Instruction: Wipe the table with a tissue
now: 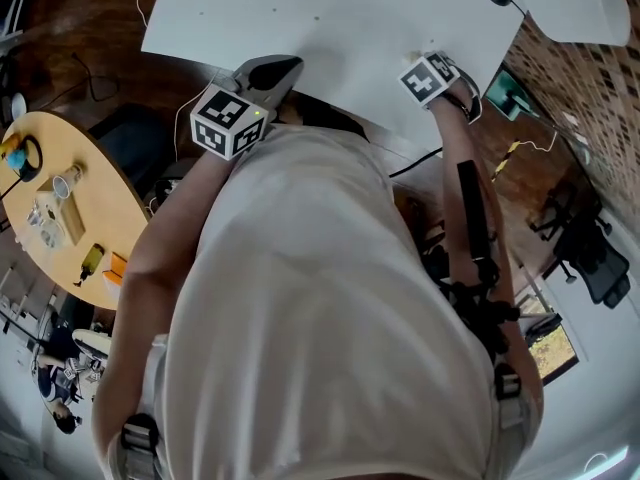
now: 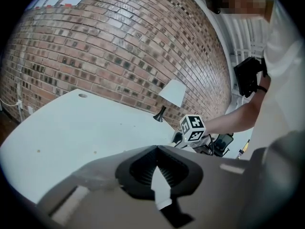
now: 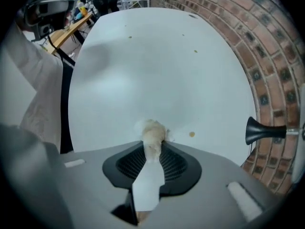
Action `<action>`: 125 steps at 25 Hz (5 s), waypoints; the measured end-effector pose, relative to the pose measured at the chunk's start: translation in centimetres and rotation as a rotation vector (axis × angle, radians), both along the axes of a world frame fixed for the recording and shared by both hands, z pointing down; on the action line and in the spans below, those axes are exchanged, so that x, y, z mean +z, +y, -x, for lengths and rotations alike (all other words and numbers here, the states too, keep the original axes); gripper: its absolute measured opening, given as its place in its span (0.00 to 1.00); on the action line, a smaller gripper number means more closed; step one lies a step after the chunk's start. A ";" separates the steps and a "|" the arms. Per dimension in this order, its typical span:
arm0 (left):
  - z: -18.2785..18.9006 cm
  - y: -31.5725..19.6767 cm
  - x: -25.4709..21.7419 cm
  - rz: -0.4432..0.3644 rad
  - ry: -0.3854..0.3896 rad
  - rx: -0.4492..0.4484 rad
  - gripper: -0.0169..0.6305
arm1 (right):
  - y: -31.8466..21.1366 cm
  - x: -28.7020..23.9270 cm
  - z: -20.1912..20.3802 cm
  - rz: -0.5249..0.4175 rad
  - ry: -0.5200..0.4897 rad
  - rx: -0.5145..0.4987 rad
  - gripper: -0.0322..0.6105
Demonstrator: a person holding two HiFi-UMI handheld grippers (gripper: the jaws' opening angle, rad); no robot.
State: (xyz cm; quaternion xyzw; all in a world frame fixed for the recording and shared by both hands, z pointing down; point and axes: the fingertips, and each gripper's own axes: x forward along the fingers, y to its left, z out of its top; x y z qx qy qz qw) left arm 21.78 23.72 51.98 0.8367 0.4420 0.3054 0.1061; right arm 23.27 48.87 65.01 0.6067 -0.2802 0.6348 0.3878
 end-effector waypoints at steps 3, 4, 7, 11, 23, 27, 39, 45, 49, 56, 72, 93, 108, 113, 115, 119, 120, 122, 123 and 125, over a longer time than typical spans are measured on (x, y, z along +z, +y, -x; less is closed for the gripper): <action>0.1 -0.5 0.1 0.004 -0.004 -0.015 0.03 | -0.9 0.6 -0.3 0.043 -0.001 -0.103 0.19; 0.2 -0.7 0.2 0.005 -0.006 -0.019 0.03 | -1.0 0.6 -0.3 0.069 0.002 -0.139 0.19; 0.2 -1.1 0.3 0.007 -0.012 -0.028 0.03 | -1.0 0.6 -0.3 0.107 0.021 -0.209 0.20; -0.1 -1.1 0.2 0.013 -0.011 -0.025 0.03 | -1.0 0.3 0.1 -0.029 0.054 -0.127 0.26; -0.3 -0.1 0.3 0.011 -0.012 0.014 0.03 | -2.1 -1.8 -0.5 -0.335 0.200 0.154 0.28; -0.1 -0.5 0.3 0.007 -0.012 0.009 0.03 | -2.4 -1.3 -0.9 -0.365 0.210 0.182 0.23; -0.1 -0.5 0.1 0.000 -0.011 0.013 0.03 | -5.2 -0.5 1.3 -0.489 0.086 0.268 0.18; -0.6 1.0 -0.3 0.005 0.005 0.048 0.03 | -2.0 -1.5 1.7 -0.517 0.162 0.373 0.18; -0.7 1.9 -0.6 0.000 0.015 0.058 0.03 | 3.5 -3.1 -0.6 -0.531 0.316 0.541 0.18; -0.9 2.2 -1.0 -0.018 0.021 0.019 0.03 | 7.7 -2.3 -2.9 -0.462 0.380 0.620 0.18; -0.5 2.3 -0.9 -0.057 0.019 -0.073 0.03 | 2.4 -1.1 -6.0 -0.345 0.369 0.286 0.16; -0.1 3.3 -1.7 -0.070 0.043 -0.138 0.03 | 7.7 -0.8 -5.7 -0.214 0.307 0.330 0.17; 0.3 3.8 -1.7 -0.080 0.045 -0.143 0.03 | 1.7 -1.1 -8.6 -0.309 0.341 0.184 0.16; 0.3 4.4 -1.7 -0.072 0.049 -0.121 0.03 | -1.2 -1.2 -7.2 -0.366 0.285 0.096 0.16; 0.0 4.0 -1.6 -0.063 0.049 -0.122 0.03 | -0.9 -0.9 -5.4 -0.336 0.186 0.107 0.16; -1.1 3.0 -1.1 -0.043 0.041 -0.116 0.03 | -3.2 -1.1 -2.8 -0.409 0.025 0.124 0.17; -1.4 2.7 -1.0 -0.037 0.039 -0.115 0.03 | -4.2 -1.4 -2.9 -0.456 0.028 0.115 0.17; -1.8 2.4 -1.0 -0.022 0.034 -0.111 0.03 | -5.7 -2.5 -3.2 -0.557 0.058 0.155 0.17; -2.1 2.2 -1.0 -0.017 0.033 -0.106 0.03 | -6.6 -3.3 -3.3 -0.626 0.079 0.201 0.17; -2.7 1.4 -1.0 -0.011 0.036 -0.095 0.03 | -8.3 -4.7 -3.8 -0.746 0.118 0.290 0.17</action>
